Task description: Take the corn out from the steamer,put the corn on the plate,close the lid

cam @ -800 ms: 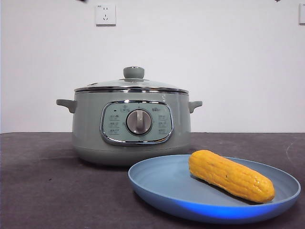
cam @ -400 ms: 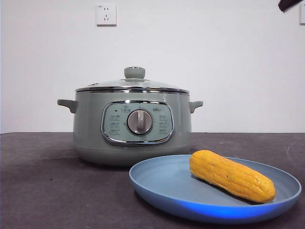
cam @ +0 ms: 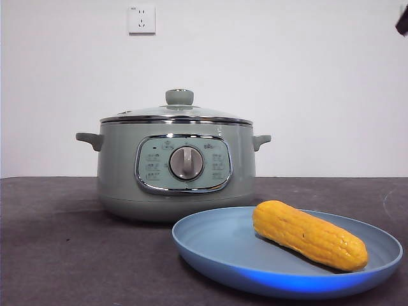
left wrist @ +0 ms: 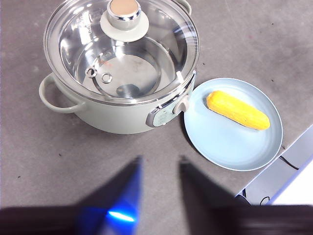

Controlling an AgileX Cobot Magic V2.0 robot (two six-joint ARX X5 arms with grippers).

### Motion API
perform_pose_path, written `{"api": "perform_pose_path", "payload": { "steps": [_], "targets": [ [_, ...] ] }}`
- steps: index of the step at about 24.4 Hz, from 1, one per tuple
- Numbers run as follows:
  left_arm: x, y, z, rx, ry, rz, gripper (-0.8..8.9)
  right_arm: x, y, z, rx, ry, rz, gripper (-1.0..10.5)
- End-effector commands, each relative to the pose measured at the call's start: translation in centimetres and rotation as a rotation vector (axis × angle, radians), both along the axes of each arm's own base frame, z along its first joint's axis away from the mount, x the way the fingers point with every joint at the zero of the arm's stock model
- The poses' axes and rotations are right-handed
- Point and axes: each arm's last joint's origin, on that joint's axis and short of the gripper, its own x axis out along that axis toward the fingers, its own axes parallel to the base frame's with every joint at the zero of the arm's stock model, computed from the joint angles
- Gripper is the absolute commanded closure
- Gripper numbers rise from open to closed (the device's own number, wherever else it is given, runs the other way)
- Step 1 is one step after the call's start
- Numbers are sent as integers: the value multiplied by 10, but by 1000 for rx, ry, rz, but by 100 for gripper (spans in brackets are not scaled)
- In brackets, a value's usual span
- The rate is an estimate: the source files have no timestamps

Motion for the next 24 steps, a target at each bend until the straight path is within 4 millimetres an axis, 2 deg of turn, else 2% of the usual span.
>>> {"api": "perform_pose_path", "payload": {
  "steps": [1,21,24],
  "targets": [
    [0,0,1,-2,-4,1,820,0,0,-1,2,2,-1,954],
    [0,0,1,2,-13,4,818,0,0,-1,1,1,-4,946],
    [3,1,9,-2,-137,-20,818,0,0,-1,0,1,-4,946]
  ]
}}
